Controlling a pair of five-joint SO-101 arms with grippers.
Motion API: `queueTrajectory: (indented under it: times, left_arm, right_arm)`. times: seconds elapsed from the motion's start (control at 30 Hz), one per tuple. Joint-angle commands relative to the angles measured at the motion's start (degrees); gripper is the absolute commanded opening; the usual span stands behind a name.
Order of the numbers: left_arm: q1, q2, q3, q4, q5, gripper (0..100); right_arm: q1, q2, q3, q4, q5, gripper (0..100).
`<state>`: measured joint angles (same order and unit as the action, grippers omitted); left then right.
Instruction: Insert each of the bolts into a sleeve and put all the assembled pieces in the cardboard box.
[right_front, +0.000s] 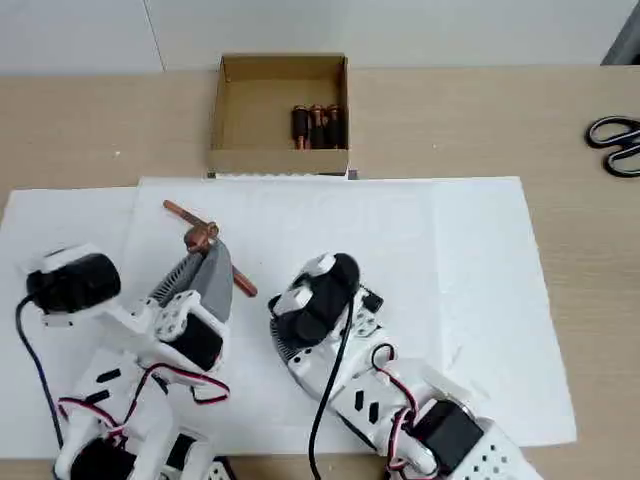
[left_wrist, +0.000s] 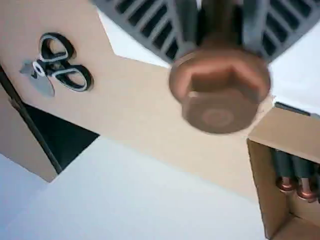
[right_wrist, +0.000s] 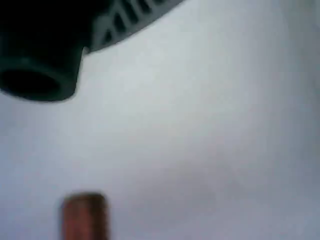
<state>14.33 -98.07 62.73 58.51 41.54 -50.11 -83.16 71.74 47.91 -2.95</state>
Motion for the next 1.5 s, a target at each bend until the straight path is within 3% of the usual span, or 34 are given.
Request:
queueTrajectory:
  times: [0.0, 0.53, 0.87, 1.03, 1.47]
  left_arm:
    - [1.85, -2.55, 1.36, -1.67, 0.35, 1]
    - [4.57, -3.78, 3.12, -1.93, 0.09, 1]
    - [5.80, -3.78, 3.65, -1.32, -2.29, 1]
    - [9.67, -3.96, 3.12, 2.20, -3.16, 1]
    - [12.13, -3.78, -1.63, 15.30, -5.36, 1]
  right_arm:
    - [-1.19, -0.75, 0.00, -3.47, 3.43, 0.2]
    - [-1.45, -8.13, 0.00, -3.56, 10.37, 0.2]
    - [-1.45, -9.01, -0.09, -1.89, 10.29, 0.2]
    - [-1.45, -9.01, -0.09, -1.98, 10.29, 0.2]
    - [-1.45, -8.92, 0.00, -5.93, 12.13, 0.2]
